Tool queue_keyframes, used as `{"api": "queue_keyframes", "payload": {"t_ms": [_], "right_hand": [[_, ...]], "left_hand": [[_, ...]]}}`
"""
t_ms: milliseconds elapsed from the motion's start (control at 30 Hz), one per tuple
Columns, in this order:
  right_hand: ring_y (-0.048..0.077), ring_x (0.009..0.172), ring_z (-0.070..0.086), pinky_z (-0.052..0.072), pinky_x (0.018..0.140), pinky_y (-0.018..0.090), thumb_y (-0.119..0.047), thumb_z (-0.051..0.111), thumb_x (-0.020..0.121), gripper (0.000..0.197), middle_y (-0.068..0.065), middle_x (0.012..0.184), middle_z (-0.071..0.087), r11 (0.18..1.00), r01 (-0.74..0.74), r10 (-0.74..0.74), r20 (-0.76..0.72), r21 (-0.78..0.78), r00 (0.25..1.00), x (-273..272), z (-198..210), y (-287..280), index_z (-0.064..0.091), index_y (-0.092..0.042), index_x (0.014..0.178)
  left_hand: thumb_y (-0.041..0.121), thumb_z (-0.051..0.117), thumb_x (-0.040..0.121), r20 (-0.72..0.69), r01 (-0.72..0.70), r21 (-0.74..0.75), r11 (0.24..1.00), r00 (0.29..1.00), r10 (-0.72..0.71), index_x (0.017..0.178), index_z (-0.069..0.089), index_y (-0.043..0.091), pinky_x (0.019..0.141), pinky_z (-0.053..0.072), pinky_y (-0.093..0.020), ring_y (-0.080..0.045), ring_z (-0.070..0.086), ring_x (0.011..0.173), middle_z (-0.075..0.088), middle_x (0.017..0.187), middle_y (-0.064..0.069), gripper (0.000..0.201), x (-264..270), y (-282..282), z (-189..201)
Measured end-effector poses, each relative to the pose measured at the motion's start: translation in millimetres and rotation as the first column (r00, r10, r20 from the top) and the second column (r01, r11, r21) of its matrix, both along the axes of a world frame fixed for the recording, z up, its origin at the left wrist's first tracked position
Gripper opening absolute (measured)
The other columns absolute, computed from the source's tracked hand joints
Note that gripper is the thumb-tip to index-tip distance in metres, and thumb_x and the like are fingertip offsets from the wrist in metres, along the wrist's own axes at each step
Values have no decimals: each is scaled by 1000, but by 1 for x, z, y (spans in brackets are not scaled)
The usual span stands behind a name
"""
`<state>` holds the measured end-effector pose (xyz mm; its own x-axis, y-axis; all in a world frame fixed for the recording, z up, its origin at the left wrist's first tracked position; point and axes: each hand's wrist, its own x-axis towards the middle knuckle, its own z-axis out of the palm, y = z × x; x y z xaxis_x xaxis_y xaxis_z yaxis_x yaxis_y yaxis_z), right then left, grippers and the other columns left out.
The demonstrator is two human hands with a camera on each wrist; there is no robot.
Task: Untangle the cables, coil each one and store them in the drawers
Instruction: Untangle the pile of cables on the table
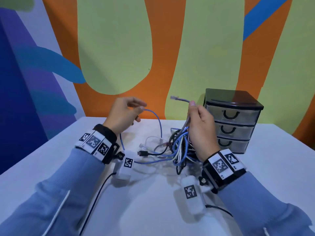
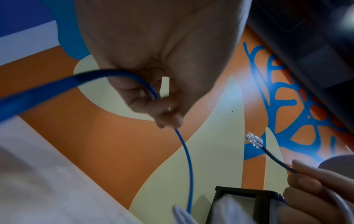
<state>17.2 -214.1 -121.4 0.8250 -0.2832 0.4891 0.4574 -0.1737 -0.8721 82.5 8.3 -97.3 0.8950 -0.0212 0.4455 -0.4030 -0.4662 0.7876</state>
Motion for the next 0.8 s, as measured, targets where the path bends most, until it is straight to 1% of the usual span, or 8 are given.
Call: {"api": "queue_keyframes", "payload": {"t_ms": [133, 233, 333, 433, 533, 633, 733, 800], "right_hand": [[20, 59, 31, 30, 61, 35, -43, 44, 111, 46, -4, 60, 32, 992, 28, -25, -21, 126, 999, 6, -3, -2, 42, -16, 74], [23, 62, 32, 32, 64, 38, -45, 45, 110, 46, -3, 60, 34, 978, 61, -52, -51, 201, 997, 9, -3, -2, 42, -16, 73], [23, 61, 30, 29, 62, 37, -43, 46, 110, 43, 0, 62, 32, 952, 87, -68, -74, 294, 995, 12, -2, -6, 42, -14, 78], [18, 55, 28, 25, 55, 33, -41, 46, 110, 42, -2, 60, 30, 921, 113, -80, -102, 373, 992, 14, 0, -12, 39, -18, 75], [17, 54, 27, 25, 55, 33, -41, 46, 110, 43, -2, 59, 28, 896, 137, -92, -125, 423, 988, 14, 3, -15, 37, -20, 73], [18, 55, 27, 26, 58, 34, -42, 45, 110, 46, -3, 58, 28, 876, 173, -115, -154, 450, 981, 15, 4, -16, 34, -20, 71], [19, 57, 28, 27, 62, 35, -43, 45, 110, 47, -3, 59, 29, 855, 199, -137, -160, 479, 978, 13, 6, -17, 34, -20, 70], [19, 55, 29, 28, 59, 33, -43, 47, 109, 47, -4, 57, 31, 858, 199, -136, -163, 474, 977, 14, 6, -16, 36, -19, 70]], "left_hand": [[28, 76, 97, -29, 19, 314, 949, 1000, -10, 114, 75, 28, 80, 58, -39, -20, 69, 91, 72, 110, -3, 16, -11, 7, -3], [36, 78, 95, 100, -68, 483, 873, 995, 22, 122, 71, 37, 98, 36, -34, -15, 45, 116, 54, 123, 3, 28, -25, 2, -1], [34, 83, 90, 169, -22, 430, 903, 984, -56, 93, 76, 31, 86, 37, -32, -10, 52, 97, 62, 104, 5, 8, -42, -5, 12], [34, 80, 94, -152, 272, 487, 830, 962, -226, 75, 76, 24, 69, 44, -34, -15, 61, 68, 73, 74, 1, 21, -56, -5, 23], [30, 74, 99, -286, 422, 468, 776, 904, -319, 82, 81, 23, 75, 47, -27, -8, 68, 76, 78, 81, 3, 20, -70, -7, 29], [42, 82, 90, -381, 520, 444, 729, 846, -372, 94, 83, 29, 76, 49, -20, -4, 69, 82, 79, 87, 8, 13, -79, -16, 29], [52, 88, 80, -356, 470, 608, 640, 882, -310, 92, 81, 40, 76, 53, -36, -14, 62, 78, 68, 94, -3, 19, -81, -33, 14], [47, 85, 86, -293, 453, 643, 618, 890, -348, 85, 80, 32, 75, 49, -44, -24, 56, 79, 62, 94, -12, 17, -82, -44, 6]]}}
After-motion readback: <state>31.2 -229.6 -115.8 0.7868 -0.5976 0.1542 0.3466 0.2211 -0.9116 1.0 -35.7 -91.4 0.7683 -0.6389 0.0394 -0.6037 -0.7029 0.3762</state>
